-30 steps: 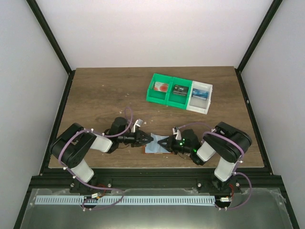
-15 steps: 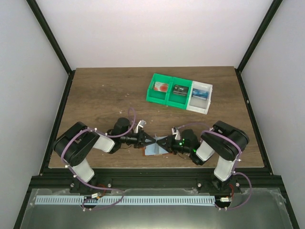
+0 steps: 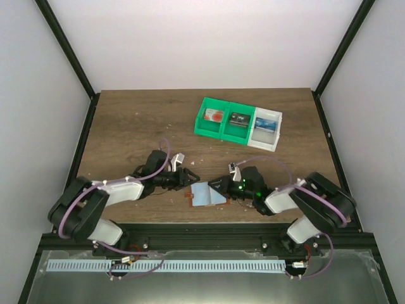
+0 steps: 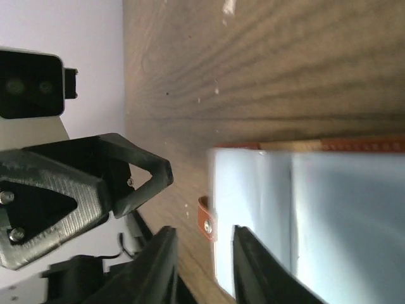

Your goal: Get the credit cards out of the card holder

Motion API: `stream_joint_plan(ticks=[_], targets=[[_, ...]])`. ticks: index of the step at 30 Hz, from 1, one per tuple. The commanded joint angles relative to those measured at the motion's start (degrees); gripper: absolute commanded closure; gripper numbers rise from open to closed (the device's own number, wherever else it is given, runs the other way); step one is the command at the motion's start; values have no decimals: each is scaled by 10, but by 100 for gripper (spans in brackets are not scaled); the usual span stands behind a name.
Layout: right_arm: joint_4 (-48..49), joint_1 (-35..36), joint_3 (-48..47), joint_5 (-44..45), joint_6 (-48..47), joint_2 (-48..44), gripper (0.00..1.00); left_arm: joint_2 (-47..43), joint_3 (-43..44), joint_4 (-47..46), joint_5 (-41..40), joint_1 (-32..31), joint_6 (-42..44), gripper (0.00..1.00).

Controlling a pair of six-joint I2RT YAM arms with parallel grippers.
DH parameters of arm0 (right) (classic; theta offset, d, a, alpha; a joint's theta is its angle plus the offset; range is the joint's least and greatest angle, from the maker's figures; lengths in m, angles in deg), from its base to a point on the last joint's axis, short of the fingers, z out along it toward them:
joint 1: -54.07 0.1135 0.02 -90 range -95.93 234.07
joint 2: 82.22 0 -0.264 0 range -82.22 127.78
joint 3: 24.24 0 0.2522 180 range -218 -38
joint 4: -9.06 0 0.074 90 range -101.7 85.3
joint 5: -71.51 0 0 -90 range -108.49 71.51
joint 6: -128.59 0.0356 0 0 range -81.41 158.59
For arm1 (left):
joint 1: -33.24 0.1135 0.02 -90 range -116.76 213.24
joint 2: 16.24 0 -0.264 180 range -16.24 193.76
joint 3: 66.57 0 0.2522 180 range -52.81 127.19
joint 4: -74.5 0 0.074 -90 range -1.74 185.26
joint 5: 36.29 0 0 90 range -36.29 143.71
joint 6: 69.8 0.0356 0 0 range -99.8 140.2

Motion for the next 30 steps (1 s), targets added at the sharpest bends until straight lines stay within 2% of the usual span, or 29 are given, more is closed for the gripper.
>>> stream_joint_plan(ticks=[1,2,6,9,10,11,12,15,19,24,30], targets=[[-208,-4,-48,57,-95,-112,67,-67,21,171,-106,9,98,46],[-255,-4,-61,72,-113,-143,63,-84,24,190,-119,11,107,40],[-436,-4,-114,145,-183,-266,45,-154,53,270,-170,11,143,2],[-552,-3,-158,202,-216,-350,28,-208,91,325,-219,12,164,0],[-580,-4,-170,220,-224,-374,18,-230,104,342,-238,12,171,0],[-609,-4,-183,237,-232,-399,5,-248,118,358,-256,13,178,0],[-635,-4,-195,254,-237,-421,1,-266,134,373,-273,13,186,0],[-714,-4,-238,298,-249,-474,0,-314,172,412,-342,13,201,0],[-787,-4,-290,339,-267,-530,0,-393,193,426,-394,13,225,0],[-834,-4,-326,368,-279,-570,0,-458,178,406,-339,13,219,0],[-857,-4,-339,363,-277,-576,0,-468,166,407,-291,13,203,0]])
